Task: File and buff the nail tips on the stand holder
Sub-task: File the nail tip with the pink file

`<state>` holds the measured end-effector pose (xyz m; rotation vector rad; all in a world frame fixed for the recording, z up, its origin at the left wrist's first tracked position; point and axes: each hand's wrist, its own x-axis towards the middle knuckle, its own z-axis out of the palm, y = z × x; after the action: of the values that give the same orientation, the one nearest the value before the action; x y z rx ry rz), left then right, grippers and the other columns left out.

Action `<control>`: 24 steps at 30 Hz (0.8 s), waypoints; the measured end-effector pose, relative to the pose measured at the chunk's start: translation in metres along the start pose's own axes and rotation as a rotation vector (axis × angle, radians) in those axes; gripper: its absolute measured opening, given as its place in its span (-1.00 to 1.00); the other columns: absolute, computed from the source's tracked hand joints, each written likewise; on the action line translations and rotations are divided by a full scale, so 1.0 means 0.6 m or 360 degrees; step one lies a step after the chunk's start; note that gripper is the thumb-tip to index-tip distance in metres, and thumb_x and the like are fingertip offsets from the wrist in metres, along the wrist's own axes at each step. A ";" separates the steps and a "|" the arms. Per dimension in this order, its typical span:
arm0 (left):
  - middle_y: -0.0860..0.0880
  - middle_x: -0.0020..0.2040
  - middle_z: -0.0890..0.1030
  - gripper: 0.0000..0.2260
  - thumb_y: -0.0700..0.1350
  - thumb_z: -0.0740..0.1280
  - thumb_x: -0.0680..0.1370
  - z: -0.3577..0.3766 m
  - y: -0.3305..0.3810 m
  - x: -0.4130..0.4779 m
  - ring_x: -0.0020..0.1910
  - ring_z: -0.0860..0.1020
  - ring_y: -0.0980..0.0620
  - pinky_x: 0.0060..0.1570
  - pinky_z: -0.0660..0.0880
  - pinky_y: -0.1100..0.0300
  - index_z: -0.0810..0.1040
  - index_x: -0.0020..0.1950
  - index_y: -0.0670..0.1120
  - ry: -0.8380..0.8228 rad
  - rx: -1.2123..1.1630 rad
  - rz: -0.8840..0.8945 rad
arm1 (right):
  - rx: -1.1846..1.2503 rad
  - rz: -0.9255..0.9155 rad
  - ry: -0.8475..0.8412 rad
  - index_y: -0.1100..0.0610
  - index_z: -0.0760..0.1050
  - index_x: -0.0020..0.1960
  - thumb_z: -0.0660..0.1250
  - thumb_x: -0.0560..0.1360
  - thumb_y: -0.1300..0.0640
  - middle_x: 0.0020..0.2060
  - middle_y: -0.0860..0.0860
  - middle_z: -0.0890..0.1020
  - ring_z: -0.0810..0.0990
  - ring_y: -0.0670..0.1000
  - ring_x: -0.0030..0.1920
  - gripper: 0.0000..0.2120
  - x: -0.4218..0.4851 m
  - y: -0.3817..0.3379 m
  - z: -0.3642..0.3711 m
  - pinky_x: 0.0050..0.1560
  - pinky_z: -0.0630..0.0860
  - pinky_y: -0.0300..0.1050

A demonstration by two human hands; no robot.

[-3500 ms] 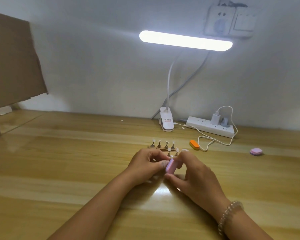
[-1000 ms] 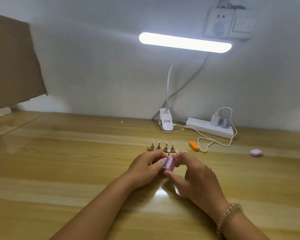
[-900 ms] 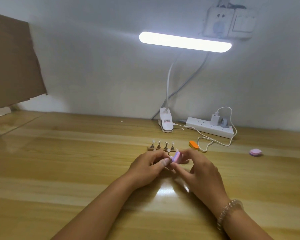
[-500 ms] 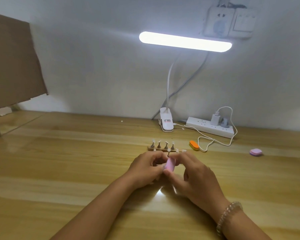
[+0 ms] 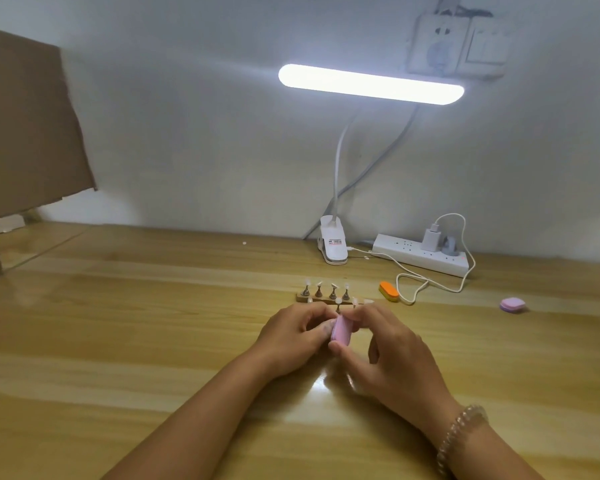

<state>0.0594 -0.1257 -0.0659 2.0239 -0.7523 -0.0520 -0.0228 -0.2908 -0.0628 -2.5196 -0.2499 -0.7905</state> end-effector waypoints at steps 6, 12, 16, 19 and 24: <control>0.20 -0.25 0.64 -0.85 0.07 0.23 0.58 0.001 0.003 -0.001 -0.32 0.59 0.11 -0.04 0.55 -0.06 0.58 -0.05 0.11 -0.0019 -0.0013 0.0012 | -0.0083 -0.0002 0.0054 -0.11 0.46 0.11 0.49 0.40 -0.11 -0.04 -0.29 0.57 0.48 -0.32 -0.30 -0.65 0.001 0.000 -0.002 -0.37 0.35 -0.35; 0.18 -0.20 0.66 -0.87 0.06 0.26 0.59 0.002 0.003 -0.001 -0.36 0.59 0.10 -0.06 0.57 -0.06 0.59 -0.06 0.12 0.0002 -0.0089 0.0044 | -0.0053 0.0137 0.0078 -0.12 0.45 0.04 0.50 0.38 -0.11 -0.13 -0.37 0.53 0.45 -0.47 -0.28 -0.68 0.003 0.008 -0.004 -0.37 0.22 -0.44; 0.12 -0.25 0.63 -0.87 -0.03 0.27 0.63 -0.001 -0.001 0.001 -0.36 0.57 0.08 -0.11 0.56 -0.07 0.59 -0.05 0.04 0.0009 -0.0102 0.0047 | -0.0023 0.0071 0.0015 -0.13 0.44 0.05 0.46 0.39 -0.16 -0.07 -0.32 0.58 0.47 -0.41 -0.30 -0.68 0.003 0.006 -0.001 -0.37 0.32 -0.36; 0.17 -0.19 0.67 -0.83 0.09 0.26 0.56 0.001 0.001 0.000 -0.22 0.62 0.01 -0.07 0.57 -0.10 0.61 -0.04 0.08 -0.0025 -0.0114 -0.0004 | -0.0027 0.0152 0.0052 -0.11 0.46 0.05 0.47 0.39 -0.13 -0.13 -0.38 0.51 0.47 -0.46 -0.24 -0.69 0.005 0.012 -0.002 -0.36 0.30 -0.32; 0.18 -0.18 0.64 -0.82 0.07 0.26 0.49 0.003 -0.005 0.004 -0.21 0.56 0.13 0.00 0.55 -0.09 0.63 -0.03 0.11 -0.0045 -0.0110 -0.0035 | 0.0034 0.0168 0.0028 -0.12 0.48 0.04 0.44 0.40 -0.18 -0.11 -0.33 0.59 0.48 -0.40 -0.28 -0.71 0.006 0.011 -0.001 -0.34 0.29 -0.34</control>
<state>0.0623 -0.1272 -0.0685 1.9694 -0.7362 -0.1182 -0.0183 -0.2967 -0.0628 -2.4819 -0.1181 -0.7640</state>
